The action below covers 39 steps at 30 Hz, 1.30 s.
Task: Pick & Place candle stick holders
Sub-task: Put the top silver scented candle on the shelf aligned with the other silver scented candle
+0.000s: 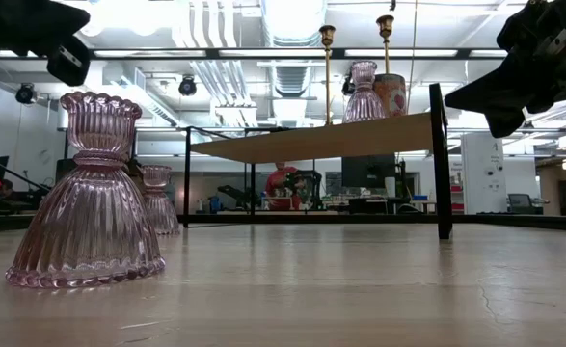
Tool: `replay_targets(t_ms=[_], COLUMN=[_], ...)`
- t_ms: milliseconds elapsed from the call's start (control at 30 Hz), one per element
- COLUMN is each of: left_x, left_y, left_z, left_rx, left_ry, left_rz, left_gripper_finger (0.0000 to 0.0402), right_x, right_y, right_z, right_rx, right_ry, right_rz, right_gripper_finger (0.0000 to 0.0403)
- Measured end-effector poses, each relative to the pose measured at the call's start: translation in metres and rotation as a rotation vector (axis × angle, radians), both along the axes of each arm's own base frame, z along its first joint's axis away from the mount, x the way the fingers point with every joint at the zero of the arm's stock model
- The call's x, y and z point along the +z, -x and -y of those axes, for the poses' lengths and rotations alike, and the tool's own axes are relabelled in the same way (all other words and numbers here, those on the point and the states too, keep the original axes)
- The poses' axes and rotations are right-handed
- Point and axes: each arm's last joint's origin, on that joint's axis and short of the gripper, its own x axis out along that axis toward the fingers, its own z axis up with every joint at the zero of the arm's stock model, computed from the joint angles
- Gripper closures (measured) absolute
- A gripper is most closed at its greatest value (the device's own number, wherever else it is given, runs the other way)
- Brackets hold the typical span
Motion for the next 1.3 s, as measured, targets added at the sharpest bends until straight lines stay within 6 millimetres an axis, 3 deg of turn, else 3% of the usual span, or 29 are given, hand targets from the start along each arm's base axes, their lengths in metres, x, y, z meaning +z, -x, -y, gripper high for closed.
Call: replay_targets(t_ms=[767, 1133, 1300], left_x=[-0.015, -0.020, -0.014], left_y=[-0.011, -0.023, -0.022], left_z=[0.000, 0.001, 0.001], left_rx=[0.043, 0.091, 0.077], left_ry=[0.110, 0.073, 0.048], left_rz=[0.061, -0.043, -0.021], left_gripper_finger=[0.0387, 0.0283, 0.0299], right_x=[0.000, -0.001, -0.001], right_y=[0.000, 0.001, 0.001], right_z=[0.001, 0.001, 0.001], right_rx=[-0.022, -0.040, -0.043], right_ry=[0.005, 0.006, -0.013], right_rz=[0.002, -0.001, 0.003], right_gripper_finger=[0.0394, 0.0394, 0.0394])
